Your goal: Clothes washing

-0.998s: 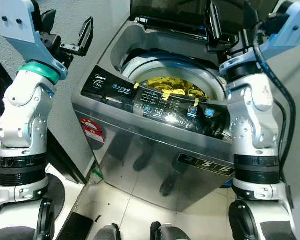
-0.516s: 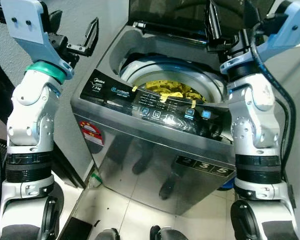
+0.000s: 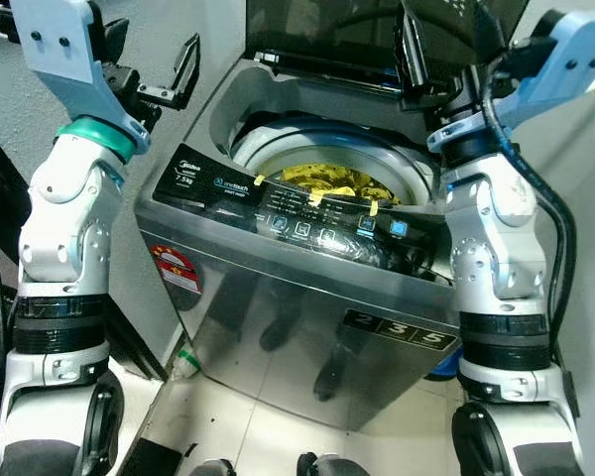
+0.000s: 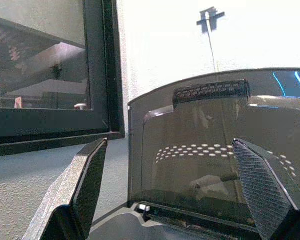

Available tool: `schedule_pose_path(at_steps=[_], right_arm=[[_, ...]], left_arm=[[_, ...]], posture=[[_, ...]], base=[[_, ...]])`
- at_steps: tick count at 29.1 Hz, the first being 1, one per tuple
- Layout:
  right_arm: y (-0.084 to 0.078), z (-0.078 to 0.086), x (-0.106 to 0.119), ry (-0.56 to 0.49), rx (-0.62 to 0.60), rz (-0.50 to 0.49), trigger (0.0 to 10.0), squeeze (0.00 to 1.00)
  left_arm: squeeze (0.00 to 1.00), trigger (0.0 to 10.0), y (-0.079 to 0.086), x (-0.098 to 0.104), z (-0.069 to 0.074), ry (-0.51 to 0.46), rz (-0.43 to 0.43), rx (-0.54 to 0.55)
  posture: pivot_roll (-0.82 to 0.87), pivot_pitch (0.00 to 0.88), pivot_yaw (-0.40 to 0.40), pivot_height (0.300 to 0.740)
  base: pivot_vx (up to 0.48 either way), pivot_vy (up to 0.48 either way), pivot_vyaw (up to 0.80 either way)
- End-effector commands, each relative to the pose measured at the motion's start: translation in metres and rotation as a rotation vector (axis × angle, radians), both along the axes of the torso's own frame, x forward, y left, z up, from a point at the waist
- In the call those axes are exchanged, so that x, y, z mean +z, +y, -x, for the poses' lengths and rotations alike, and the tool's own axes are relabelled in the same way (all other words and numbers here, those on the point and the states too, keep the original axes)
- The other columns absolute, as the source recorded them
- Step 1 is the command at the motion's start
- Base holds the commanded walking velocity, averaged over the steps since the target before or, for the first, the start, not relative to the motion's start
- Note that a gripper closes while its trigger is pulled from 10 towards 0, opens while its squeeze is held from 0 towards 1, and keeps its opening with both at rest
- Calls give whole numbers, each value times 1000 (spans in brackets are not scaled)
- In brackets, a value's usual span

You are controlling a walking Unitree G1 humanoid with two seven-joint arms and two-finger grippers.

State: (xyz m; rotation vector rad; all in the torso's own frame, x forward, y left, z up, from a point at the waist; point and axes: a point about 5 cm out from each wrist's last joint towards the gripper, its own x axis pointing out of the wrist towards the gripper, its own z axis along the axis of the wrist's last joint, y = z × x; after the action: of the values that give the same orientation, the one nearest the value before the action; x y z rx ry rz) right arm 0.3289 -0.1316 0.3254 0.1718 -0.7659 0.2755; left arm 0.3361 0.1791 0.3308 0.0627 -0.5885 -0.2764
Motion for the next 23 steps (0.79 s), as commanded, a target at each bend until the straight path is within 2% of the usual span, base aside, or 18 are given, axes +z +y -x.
schedule_pose_path(at_steps=[1,12,14,18,23], right_arm=[[-4,-2,-5,15,-27,-18,10000,0],[-5,0,-3,9,-37,-2,10000,0],[-5,2,-5,17,-48,1,10000,0],[-10,1,-5,20,-63,-3,10000,0],[-11,1,-8,40,-39,-44,10000,0]], left_arm=[[0,10000,2,3,-1,2,-17,14],[0,10000,0,5,-1,-11,-25,-12],[0,10000,4,8,1,-29,-38,-5],[0,10000,14,2,-1,1,35,40],[0,10000,15,-7,-1,20,27,48]], posture=[[82,26,51,740],[50,26,55,740],[45,0,42,740],[36,0,46,740],[42,11,40,740]], base=[[0,0,0],[0,0,0],[0,0,0],[0,0,0],[0,0,0]])
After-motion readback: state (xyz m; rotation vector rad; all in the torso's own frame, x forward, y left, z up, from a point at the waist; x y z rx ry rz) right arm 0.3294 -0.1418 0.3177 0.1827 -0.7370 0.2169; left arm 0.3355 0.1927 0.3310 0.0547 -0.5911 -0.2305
